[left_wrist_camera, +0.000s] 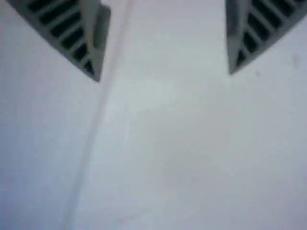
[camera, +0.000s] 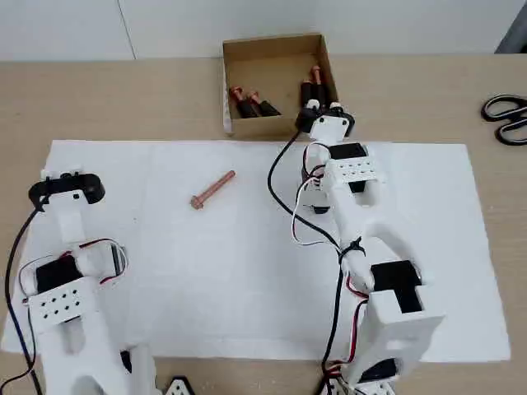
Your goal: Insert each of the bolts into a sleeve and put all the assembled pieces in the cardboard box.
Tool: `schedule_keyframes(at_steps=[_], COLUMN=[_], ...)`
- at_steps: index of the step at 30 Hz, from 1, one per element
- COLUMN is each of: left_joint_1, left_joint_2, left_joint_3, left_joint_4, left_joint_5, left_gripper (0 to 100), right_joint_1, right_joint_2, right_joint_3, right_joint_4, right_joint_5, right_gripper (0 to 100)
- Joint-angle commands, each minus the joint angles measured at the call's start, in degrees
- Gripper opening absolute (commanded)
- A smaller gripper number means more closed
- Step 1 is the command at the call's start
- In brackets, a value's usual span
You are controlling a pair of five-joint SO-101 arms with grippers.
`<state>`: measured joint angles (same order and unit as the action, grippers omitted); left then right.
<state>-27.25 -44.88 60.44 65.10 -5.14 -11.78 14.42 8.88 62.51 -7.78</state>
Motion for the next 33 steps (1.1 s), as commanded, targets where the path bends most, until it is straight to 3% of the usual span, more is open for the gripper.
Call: schedule_keyframes(at_steps=[1,29,33], left_joint_1=[0.0,0.0,0.0], left_joint_2=[-1.2,-1.2,-1.2], left_joint_3=[-0.2,-0.2,-0.2], left_joint_4=[-1.1,-1.0,-1.0], left_joint_5=[0.5,0.5,0.5], left_gripper=[16,16,16], right_joint_1=[0.3,-1.3,-1.2], right_joint_2=[-0.5,6.6,6.5], right_joint_3=[-0.3,-1.5,-1.5], right_joint_4=[-0.2,-6.3,-6.3], right_joint_5=[-0.3,-0.1,-0.1], right_gripper=[20.6,19.7,9.5])
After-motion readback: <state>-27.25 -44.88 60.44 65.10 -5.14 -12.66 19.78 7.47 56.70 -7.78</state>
